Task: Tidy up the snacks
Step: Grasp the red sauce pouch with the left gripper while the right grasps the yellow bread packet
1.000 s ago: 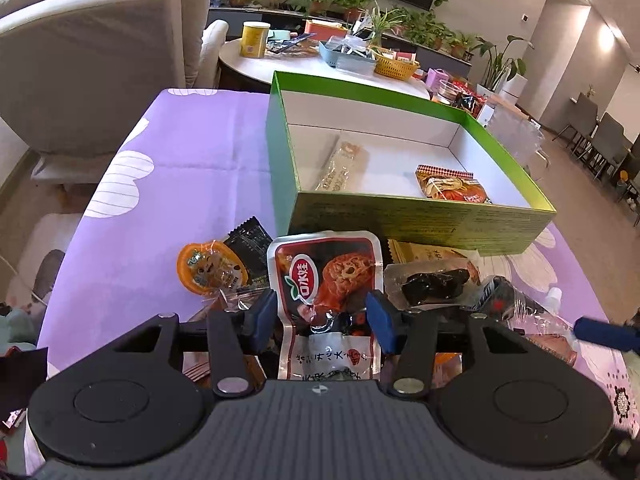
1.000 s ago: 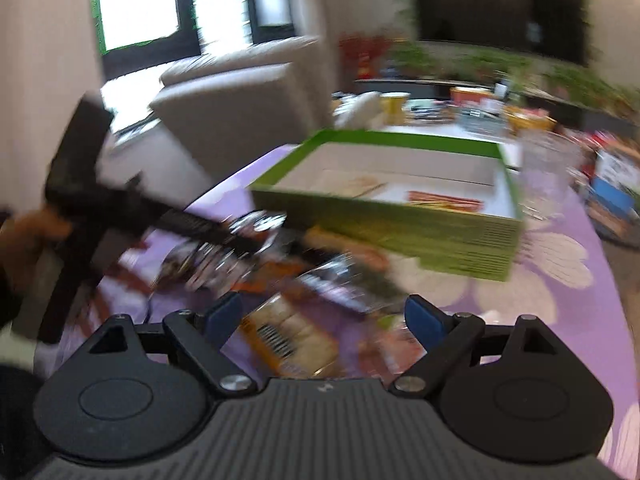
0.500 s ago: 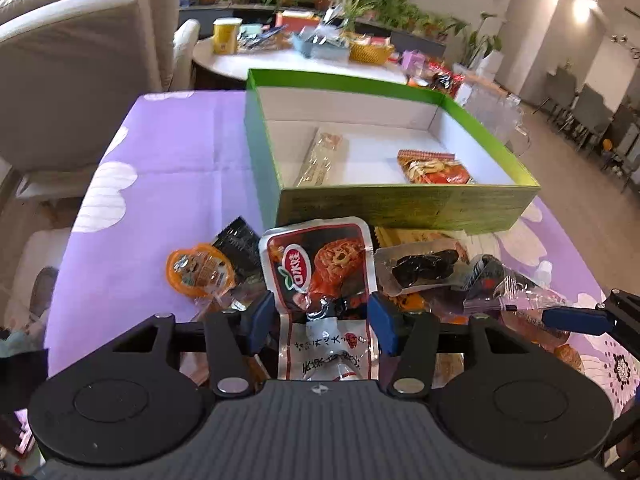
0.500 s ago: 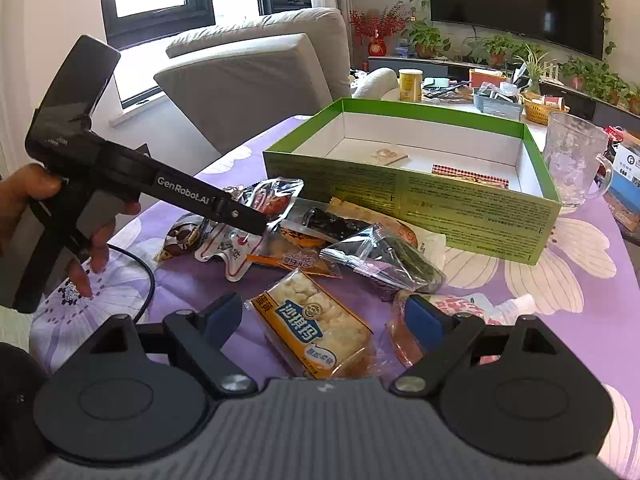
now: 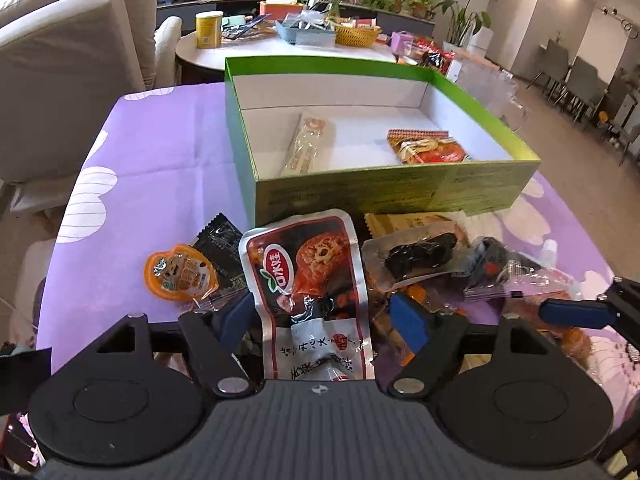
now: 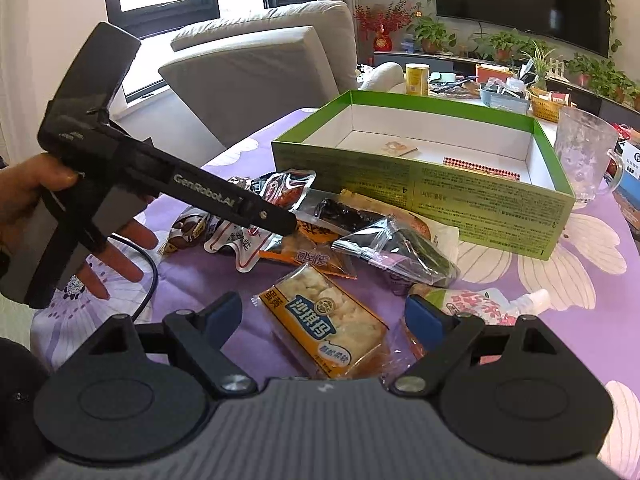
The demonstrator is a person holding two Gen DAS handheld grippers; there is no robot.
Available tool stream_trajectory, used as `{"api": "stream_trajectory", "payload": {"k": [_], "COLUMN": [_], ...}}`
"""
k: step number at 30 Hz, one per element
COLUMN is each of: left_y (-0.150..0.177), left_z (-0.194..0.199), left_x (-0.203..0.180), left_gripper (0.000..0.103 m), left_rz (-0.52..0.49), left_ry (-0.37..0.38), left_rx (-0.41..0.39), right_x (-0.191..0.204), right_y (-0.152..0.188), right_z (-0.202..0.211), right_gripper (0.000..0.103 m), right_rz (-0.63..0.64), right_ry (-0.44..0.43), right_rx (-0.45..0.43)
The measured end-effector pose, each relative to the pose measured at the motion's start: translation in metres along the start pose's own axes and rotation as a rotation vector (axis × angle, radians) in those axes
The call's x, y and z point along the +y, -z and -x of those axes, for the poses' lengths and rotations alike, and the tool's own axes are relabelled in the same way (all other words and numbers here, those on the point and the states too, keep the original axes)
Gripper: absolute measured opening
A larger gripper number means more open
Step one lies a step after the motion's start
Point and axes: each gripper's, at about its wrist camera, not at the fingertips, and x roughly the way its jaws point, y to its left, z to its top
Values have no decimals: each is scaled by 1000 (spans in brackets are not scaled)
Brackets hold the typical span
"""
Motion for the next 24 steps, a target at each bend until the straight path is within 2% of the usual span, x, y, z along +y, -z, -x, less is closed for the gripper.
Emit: {"api": "stream_trajectory", "payload": {"k": [2,6,15,24], "left_y": [0,-2,2,1], "left_z": [-1,2,19,30], "left_x": [1,7,5,8], "left_gripper": [74,58,57,57], "left_rz": [9,31,25,28], "left_ry": [4,60,83,88], "left_rx": [4,12,-34,-62], "right_x": [0,2,3,-3], "right_y": [0,2,5,7], "right_z": [-1,-4,-12,-7], "right_gripper": [37,38,38,38], "right_rz": [2,4,30,93], "right_ry": [0,-5,29,19], "right_rx": [3,13,11,45]}}
